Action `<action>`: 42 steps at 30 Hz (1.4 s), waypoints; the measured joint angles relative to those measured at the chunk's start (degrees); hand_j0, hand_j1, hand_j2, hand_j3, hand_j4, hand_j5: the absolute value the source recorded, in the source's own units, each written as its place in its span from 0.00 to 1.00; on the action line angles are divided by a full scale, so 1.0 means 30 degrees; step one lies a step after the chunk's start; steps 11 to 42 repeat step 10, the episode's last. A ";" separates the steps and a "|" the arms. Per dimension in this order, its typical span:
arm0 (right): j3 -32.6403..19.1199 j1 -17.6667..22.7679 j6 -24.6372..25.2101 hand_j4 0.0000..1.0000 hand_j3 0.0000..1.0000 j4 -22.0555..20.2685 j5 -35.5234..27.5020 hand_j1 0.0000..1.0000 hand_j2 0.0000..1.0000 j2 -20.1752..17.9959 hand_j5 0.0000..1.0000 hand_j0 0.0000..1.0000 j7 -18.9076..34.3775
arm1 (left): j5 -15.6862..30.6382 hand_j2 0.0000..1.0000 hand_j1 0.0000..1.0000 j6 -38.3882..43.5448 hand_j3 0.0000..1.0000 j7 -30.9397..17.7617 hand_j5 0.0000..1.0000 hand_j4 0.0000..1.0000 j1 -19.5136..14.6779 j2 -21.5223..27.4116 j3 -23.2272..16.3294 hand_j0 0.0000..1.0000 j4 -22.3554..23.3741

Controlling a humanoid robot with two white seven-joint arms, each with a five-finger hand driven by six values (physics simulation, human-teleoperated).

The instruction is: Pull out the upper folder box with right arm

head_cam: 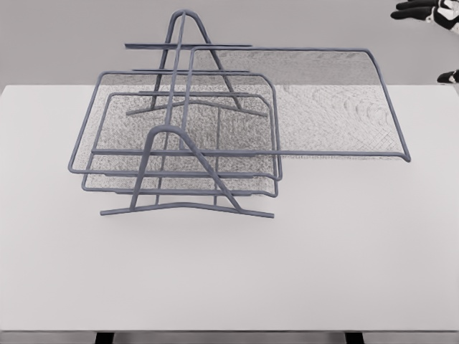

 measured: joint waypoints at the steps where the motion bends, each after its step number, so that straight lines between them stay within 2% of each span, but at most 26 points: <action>1: 0.1038 0.0088 -0.0023 1.00 1.00 -0.0248 -0.0222 1.00 1.00 -0.0059 1.00 1.00 0.0005 | 0.0000 1.00 1.00 -0.0005 1.00 -0.0002 1.00 1.00 0.0000 0.0000 0.0000 1.00 -0.0002; 4: 0.2893 0.0000 -0.0048 1.00 1.00 -0.0789 -0.0624 1.00 1.00 -0.0099 1.00 1.00 0.0011 | 0.0000 1.00 1.00 0.0017 1.00 -0.0004 1.00 1.00 0.0000 0.0000 0.0005 1.00 0.0037; 6: 0.3487 -0.0088 -0.0052 1.00 1.00 -0.0959 -0.0745 1.00 1.00 -0.0043 1.00 1.00 0.0012 | 0.0000 1.00 1.00 0.0029 1.00 -0.0005 1.00 1.00 0.0000 0.0000 0.0004 1.00 0.0026; 9: 0.3901 -0.0381 -0.0051 1.00 1.00 -0.1058 -0.0803 1.00 1.00 0.0741 1.00 1.00 0.0012 | 0.0000 1.00 1.00 0.0037 1.00 0.0033 1.00 1.00 0.0000 0.0000 0.0001 1.00 0.0021; 10: 0.3971 -0.0381 -0.0052 1.00 1.00 -0.1074 -0.0807 1.00 1.00 0.1061 1.00 1.00 0.0012 | 0.0000 1.00 1.00 0.0038 1.00 0.0047 1.00 1.00 0.0000 0.0000 0.0007 1.00 0.0017; 42: 0.3971 -0.0381 -0.0052 1.00 1.00 -0.1074 -0.0807 1.00 1.00 0.1061 1.00 1.00 0.0012 | 0.0000 1.00 1.00 0.0038 1.00 0.0047 1.00 1.00 0.0000 0.0000 0.0007 1.00 0.0017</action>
